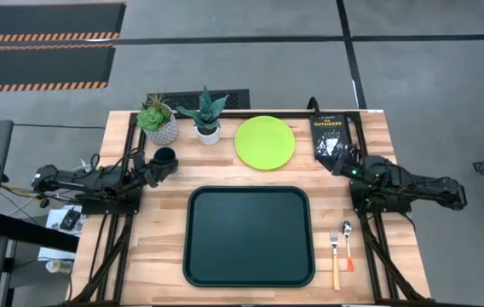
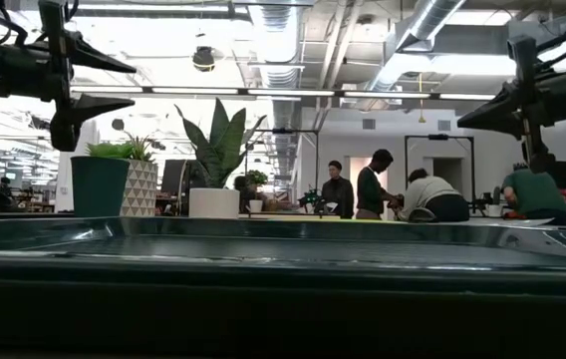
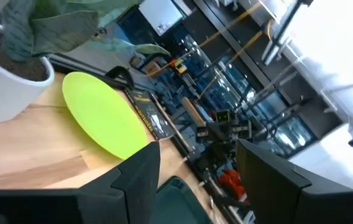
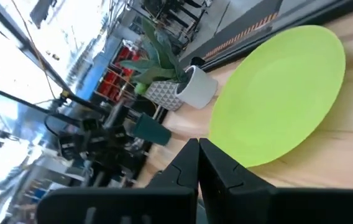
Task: Pick and place plate/cup/fork/spoon on tray
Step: Put the black cup on the black serving tray
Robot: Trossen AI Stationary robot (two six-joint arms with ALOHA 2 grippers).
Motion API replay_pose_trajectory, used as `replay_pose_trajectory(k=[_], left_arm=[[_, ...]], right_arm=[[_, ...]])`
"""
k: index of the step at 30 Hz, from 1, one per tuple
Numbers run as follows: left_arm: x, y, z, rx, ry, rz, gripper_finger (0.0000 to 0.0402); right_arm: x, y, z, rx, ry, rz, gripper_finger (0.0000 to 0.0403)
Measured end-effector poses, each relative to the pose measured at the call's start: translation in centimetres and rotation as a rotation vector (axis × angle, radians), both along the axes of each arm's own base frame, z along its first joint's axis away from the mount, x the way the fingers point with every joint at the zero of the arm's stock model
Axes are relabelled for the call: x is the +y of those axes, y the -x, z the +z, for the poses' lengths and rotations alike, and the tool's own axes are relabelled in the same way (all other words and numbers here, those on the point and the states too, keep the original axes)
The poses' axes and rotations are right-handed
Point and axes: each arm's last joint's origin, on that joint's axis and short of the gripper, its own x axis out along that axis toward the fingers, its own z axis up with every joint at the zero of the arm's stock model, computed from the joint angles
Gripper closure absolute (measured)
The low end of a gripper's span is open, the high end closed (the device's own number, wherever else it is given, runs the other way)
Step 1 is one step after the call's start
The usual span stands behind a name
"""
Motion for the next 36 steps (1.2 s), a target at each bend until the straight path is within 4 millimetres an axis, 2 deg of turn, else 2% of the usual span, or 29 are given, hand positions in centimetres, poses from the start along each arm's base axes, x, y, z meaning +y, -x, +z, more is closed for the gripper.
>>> replay_pose_trajectory(k=[4, 8, 12, 14, 17, 20, 24, 27, 30, 33, 36], left_arm=[[0.1, 0.1, 0.8, -0.146, 0.132, 0.001, 0.0200], [-0.1, 0.3, 2.3, -0.296, 0.157, -0.086, 0.0200], [-0.2, 0.4, 5.7, -0.352, 0.102, -0.103, 0.0200], [-0.2, 0.1, 7.6, -0.323, 0.055, -0.091, 0.0200], [-0.3, -1.2, 10.6, -0.229, -0.025, -0.049, 0.0200], [-0.4, -3.0, 13.6, -0.130, -0.061, 0.012, 0.0200], [-0.5, -6.0, 16.4, 0.061, -0.064, 0.078, 0.0200], [-0.2, -8.3, 17.6, 0.243, -0.037, 0.101, 0.0197], [0.4, -10.0, 18.2, 0.451, 0.004, 0.099, 0.0186], [0.8, -10.5, 18.2, 0.724, 0.062, 0.030, 0.0170], [0.9, -9.7, 18.2, 1.026, 0.073, -0.031, 0.0156]], right_arm=[[0.0, -0.1, 1.0, -0.093, 0.027, 0.006, 0.0354], [0.1, 0.3, 3.2, -0.160, 0.096, 0.024, 0.0321], [0.2, 0.6, 6.2, -0.174, 0.149, 0.041, 0.0266], [0.3, 0.8, 8.1, -0.170, 0.215, 0.065, 0.0235], [0.4, 0.5, 10.6, -0.126, 0.301, 0.102, 0.0190], [0.3, -0.1, 12.8, -0.047, 0.306, 0.110, 0.0155], [-0.1, -2.3, 13.9, 0.185, 0.256, 0.144, 0.0135], [-0.5, -4.2, 13.3, 0.402, 0.204, 0.161, 0.0133], [-1.2, -6.4, 12.3, 0.518, 0.158, 0.173, 0.0132], [-1.7, -8.2, 10.9, 0.591, 0.106, 0.193, 0.0132], [-2.1, -9.5, 9.7, 0.663, 0.081, 0.202, 0.0132]])
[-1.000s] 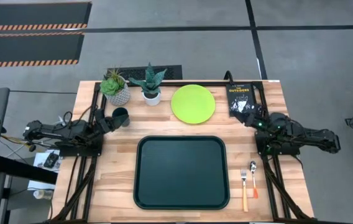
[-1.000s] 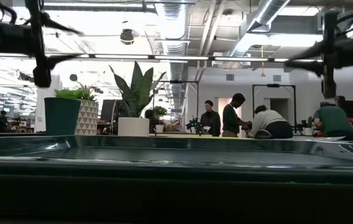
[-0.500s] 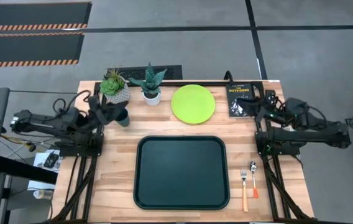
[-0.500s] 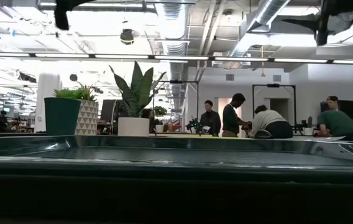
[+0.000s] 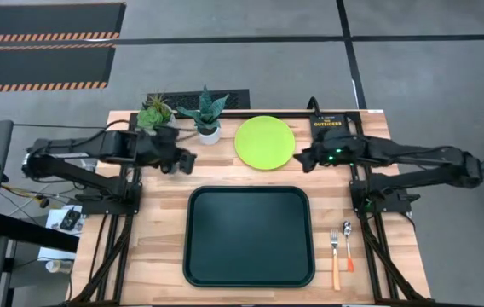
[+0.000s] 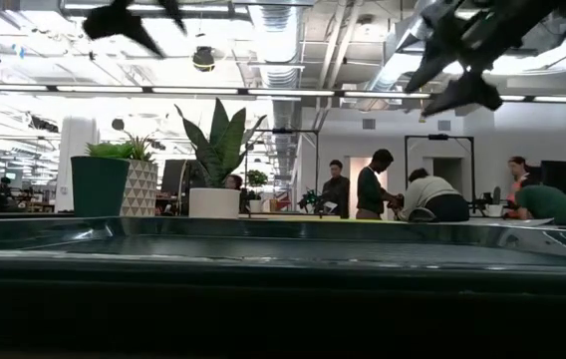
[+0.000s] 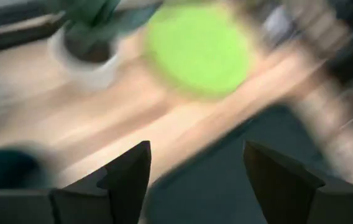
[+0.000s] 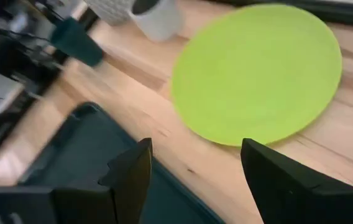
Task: Pick and place plate/cup/fork/spoon on tray
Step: Put the black cup on the black serving tray
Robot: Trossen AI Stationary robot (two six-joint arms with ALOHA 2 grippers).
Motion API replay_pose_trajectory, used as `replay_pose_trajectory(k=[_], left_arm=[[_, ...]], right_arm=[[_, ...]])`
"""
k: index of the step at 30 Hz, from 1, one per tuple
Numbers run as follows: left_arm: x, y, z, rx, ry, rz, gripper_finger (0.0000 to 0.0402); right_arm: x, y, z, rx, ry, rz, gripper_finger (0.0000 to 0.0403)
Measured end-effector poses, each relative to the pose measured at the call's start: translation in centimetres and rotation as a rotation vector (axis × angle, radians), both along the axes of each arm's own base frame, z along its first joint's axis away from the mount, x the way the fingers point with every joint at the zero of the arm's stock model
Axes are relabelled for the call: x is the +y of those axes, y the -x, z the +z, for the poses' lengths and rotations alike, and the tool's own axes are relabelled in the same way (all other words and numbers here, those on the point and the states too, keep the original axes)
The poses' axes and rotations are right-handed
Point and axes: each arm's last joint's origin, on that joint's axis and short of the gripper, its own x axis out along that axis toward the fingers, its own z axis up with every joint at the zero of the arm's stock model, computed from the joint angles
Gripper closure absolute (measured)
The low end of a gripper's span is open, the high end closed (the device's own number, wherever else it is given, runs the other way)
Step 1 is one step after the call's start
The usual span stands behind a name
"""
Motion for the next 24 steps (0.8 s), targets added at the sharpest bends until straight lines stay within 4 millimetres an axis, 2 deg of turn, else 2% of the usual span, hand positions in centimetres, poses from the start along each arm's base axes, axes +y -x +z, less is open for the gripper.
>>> replay_pose_trajectory(k=[3, 6, 12, 19, 24], left_arm=[[0.1, 1.3, -0.3, 0.230, -0.054, 0.056, 0.0150], [0.8, 2.8, -1.0, 0.347, -0.078, 0.228, 0.0153], [2.2, 4.3, -3.1, 0.317, -0.033, 0.352, 0.0167], [4.1, 5.4, -7.5, 0.347, 0.090, 0.378, 0.0173], [5.1, 5.9, -10.2, 0.400, 0.099, 0.395, 0.0174]], right_arm=[[-0.2, -0.9, -0.9, 0.049, -0.010, -0.001, 0.0132], [-0.3, -1.6, -1.4, 0.060, -0.014, 0.000, 0.0132], [-0.6, -2.6, -1.7, 0.039, -0.004, 0.006, 0.0132], [-0.6, -2.9, -1.6, 0.029, 0.009, 0.016, 0.0132], [-0.6, -2.8, -1.6, 0.030, 0.010, 0.017, 0.0132]])
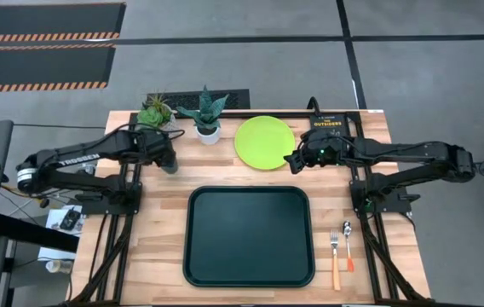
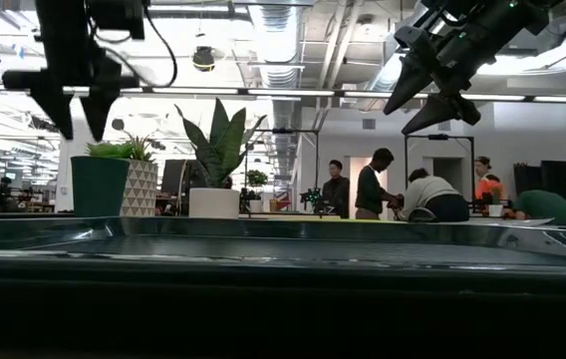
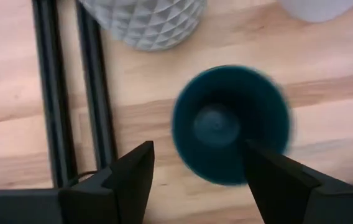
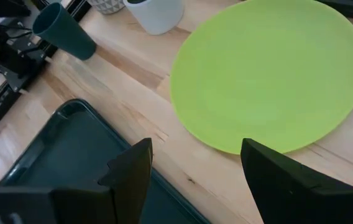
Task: Pick and place plate/cup/fork/spoon on tray
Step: Put the black cup on the black serving tray
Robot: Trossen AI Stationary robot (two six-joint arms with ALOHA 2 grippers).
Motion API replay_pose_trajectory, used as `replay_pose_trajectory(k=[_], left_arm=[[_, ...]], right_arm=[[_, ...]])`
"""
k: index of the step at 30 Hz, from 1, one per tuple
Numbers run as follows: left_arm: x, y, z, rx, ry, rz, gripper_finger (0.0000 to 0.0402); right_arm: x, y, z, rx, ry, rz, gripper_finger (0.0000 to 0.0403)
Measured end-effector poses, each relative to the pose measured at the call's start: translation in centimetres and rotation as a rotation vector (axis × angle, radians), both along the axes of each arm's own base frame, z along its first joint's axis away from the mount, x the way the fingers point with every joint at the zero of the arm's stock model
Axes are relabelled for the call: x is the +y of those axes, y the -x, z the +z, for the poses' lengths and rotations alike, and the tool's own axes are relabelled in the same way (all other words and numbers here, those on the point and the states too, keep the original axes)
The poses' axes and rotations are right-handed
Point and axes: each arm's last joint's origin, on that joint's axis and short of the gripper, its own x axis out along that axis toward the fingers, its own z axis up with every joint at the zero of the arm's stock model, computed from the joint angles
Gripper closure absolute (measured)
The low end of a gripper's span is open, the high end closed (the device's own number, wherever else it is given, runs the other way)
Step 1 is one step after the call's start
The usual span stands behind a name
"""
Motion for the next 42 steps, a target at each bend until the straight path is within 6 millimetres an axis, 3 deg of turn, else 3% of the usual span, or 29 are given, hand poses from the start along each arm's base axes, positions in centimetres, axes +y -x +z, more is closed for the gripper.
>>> replay_pose_trajectory(k=[9, 15, 19, 26, 31, 36, 42], left_arm=[[2.2, 0.4, -3.0, -0.014, 0.019, -0.010, 0.0174], [3.2, 1.0, -4.0, -0.019, 0.040, 0.000, 0.0186], [3.4, 1.2, -4.0, -0.012, 0.037, -0.007, 0.0239], [3.7, 0.9, -4.0, -0.002, 0.011, -0.063, 0.0382], [3.9, 0.6, -4.0, -0.016, 0.010, -0.069, 0.0395], [3.7, 0.1, -2.5, -0.082, 0.046, -0.094, 0.0400], [2.8, -1.8, 2.7, -0.267, 0.057, -0.225, 0.0401]], right_arm=[[0.0, 0.0, 0.0, 0.003, 0.000, 0.001, 0.0132], [0.0, 0.0, 0.0, 0.002, -0.002, -0.001, 0.0132], [0.0, 0.0, 0.0, 0.000, -0.006, -0.005, 0.0132], [0.0, 0.0, 0.0, 0.000, -0.007, -0.007, 0.0132], [0.0, 0.0, 0.0, 0.000, -0.007, -0.007, 0.0132], [0.0, 0.0, 0.0, -0.002, -0.011, -0.013, 0.0132], [0.0, 0.0, -0.1, 0.001, -0.012, -0.013, 0.0132]])
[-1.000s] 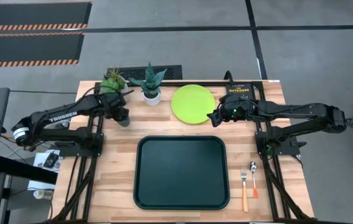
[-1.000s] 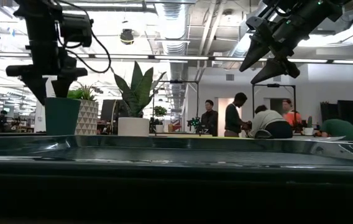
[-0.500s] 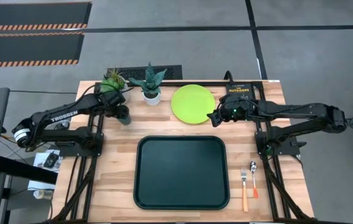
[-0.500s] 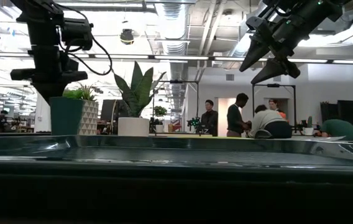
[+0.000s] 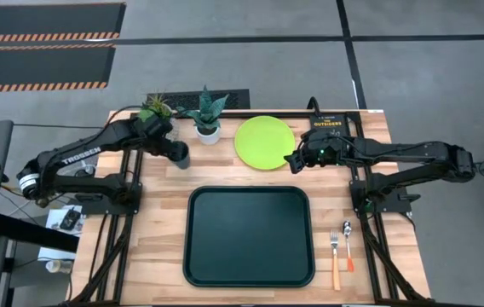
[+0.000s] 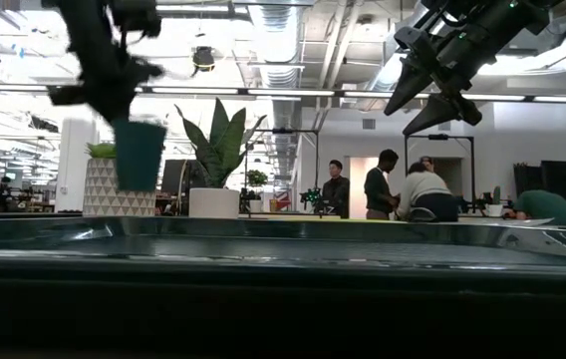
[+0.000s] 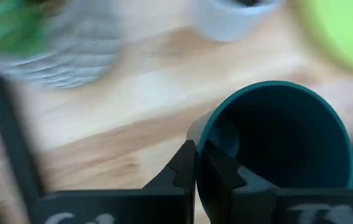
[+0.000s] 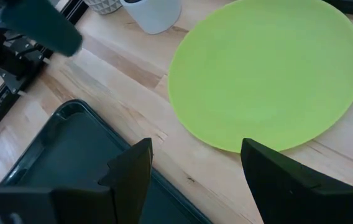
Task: Pick and place plate/cup/fork/spoon on tray
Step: Put the black cup on the black serving tray
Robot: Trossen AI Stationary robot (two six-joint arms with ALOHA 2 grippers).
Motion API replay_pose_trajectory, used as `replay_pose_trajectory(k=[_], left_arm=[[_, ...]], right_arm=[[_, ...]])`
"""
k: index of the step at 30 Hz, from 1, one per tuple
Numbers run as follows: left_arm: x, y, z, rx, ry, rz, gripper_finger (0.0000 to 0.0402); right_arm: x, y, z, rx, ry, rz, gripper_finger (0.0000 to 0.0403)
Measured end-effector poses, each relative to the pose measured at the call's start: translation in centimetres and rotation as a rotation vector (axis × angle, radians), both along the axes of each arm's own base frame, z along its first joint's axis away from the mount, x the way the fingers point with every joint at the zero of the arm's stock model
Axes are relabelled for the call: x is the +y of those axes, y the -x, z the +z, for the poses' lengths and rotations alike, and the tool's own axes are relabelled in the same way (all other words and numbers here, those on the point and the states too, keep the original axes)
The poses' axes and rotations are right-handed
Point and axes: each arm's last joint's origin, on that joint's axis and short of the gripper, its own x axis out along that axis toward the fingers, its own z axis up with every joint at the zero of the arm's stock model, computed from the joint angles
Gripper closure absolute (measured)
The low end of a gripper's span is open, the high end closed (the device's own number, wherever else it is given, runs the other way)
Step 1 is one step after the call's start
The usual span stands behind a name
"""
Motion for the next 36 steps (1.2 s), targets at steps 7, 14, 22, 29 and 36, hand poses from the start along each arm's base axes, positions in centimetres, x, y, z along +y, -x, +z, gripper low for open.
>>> replay_pose_trajectory(k=[7, 14, 22, 29, 36], left_arm=[[-4.2, -2.2, 4.8, -0.171, -0.014, -0.190, 0.0401], [-9.2, -4.8, 4.0, -0.144, -0.003, -0.329, 0.0401], [-11.9, -8.2, 0.3, 0.056, 0.002, -0.379, 0.0401], [-11.7, -10.7, -3.0, 0.218, -0.036, -0.420, 0.0401], [-10.6, -11.2, -4.7, 0.172, -0.057, -0.419, 0.0401]], right_arm=[[0.0, 0.0, 0.0, 0.004, 0.000, 0.000, 0.0132], [0.0, 0.0, 0.0, 0.004, -0.001, 0.000, 0.0132], [0.0, 0.2, -0.2, 0.030, -0.005, 0.001, 0.0132], [0.1, 0.4, -0.4, 0.064, 0.002, 0.013, 0.0132], [0.1, 0.4, -0.4, 0.065, 0.007, 0.017, 0.0132]])
